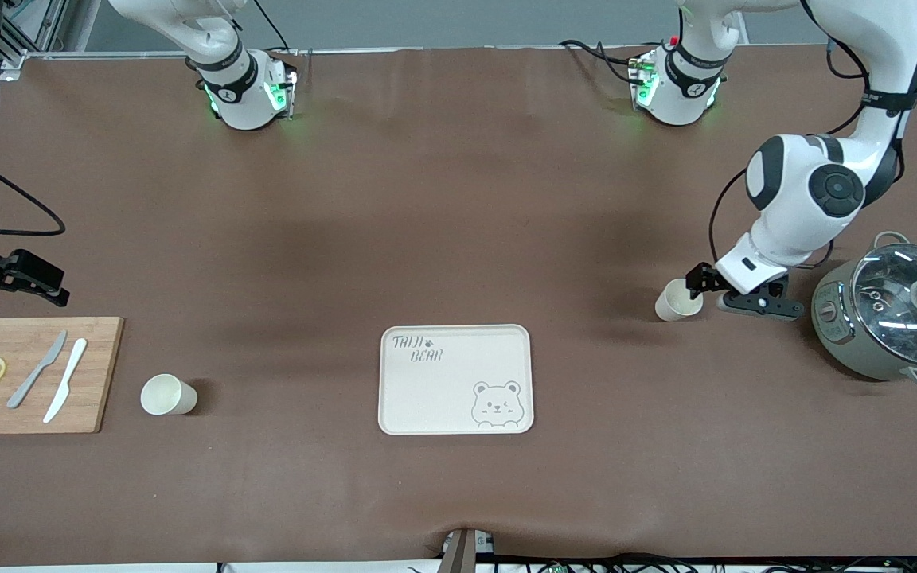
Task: Place white IKEA cup upright on tray with both arms
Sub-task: 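Reach the left gripper down to the white cup beside the pot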
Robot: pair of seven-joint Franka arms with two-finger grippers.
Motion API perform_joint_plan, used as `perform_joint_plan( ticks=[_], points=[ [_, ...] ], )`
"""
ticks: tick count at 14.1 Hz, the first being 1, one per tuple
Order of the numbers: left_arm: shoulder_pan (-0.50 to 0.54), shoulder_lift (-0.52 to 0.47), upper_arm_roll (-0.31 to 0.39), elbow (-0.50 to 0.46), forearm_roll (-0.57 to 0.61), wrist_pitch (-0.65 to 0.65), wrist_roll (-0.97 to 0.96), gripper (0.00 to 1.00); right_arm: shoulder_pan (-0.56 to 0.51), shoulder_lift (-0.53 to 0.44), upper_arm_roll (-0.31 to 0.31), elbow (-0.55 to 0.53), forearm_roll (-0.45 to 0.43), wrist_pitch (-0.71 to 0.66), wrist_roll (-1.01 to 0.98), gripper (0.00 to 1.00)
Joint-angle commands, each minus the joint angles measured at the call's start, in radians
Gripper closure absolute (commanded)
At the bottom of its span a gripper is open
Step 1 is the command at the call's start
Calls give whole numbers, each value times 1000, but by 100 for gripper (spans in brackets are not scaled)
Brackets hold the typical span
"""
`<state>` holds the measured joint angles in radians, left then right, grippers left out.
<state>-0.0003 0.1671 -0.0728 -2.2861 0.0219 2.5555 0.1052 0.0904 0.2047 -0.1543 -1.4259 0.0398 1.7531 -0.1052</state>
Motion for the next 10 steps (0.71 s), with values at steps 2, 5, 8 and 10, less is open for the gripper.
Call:
perform_joint_plan(
  ticks=[2,5,8,10],
  points=[
    [13,-17,-13,-64,21,84,8,0,-11,18,10,-4,-8,8,4,0],
    [11,31,-15,-76,21,149,10,0,-11,44,10,-4,6,48,5,0],
    [11,71,-13,-107,21,241,10,0,-9,68,10,-8,8,75,5,0],
    [6,97,-13,-107,21,267,8,0,-12,106,10,-7,5,83,4,0]
  ],
)
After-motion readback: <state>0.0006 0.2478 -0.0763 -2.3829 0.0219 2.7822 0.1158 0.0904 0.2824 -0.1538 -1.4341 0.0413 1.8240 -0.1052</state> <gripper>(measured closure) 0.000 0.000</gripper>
